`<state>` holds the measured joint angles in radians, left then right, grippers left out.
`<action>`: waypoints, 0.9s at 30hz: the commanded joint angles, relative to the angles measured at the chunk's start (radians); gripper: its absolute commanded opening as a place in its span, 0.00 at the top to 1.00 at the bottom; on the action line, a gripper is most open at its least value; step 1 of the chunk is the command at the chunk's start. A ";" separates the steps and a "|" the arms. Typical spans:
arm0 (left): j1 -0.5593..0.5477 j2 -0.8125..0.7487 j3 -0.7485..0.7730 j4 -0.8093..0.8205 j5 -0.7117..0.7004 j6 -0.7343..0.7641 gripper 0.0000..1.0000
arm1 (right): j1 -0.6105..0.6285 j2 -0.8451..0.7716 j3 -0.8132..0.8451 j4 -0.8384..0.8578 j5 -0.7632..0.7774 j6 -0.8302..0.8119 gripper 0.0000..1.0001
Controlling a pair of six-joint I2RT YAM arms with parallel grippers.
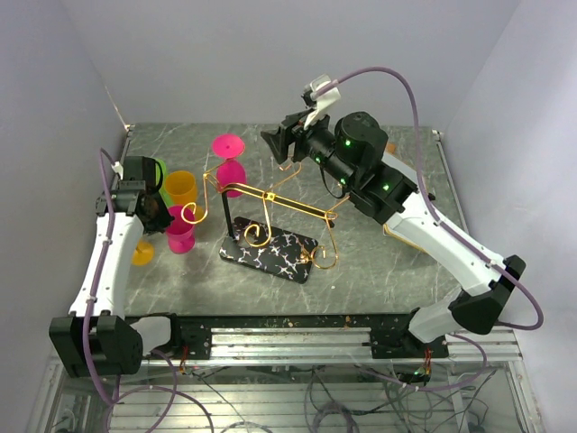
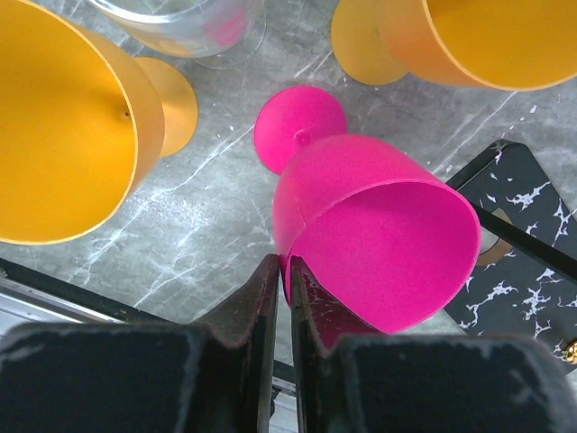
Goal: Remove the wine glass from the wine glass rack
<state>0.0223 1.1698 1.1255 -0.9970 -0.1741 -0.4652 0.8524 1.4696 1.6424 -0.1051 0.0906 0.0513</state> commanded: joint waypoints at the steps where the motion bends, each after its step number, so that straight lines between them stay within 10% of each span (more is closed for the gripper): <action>1: 0.006 0.006 -0.002 0.042 -0.015 0.020 0.80 | 0.020 0.017 0.032 -0.015 0.037 -0.029 0.37; 27: 0.021 -0.078 0.422 -0.047 0.068 0.061 0.38 | 0.103 0.036 0.040 -0.058 0.152 -0.145 0.38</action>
<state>0.0380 1.1179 1.4456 -1.0451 -0.2207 -0.4217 0.9421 1.4902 1.6474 -0.1501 0.2329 -0.0784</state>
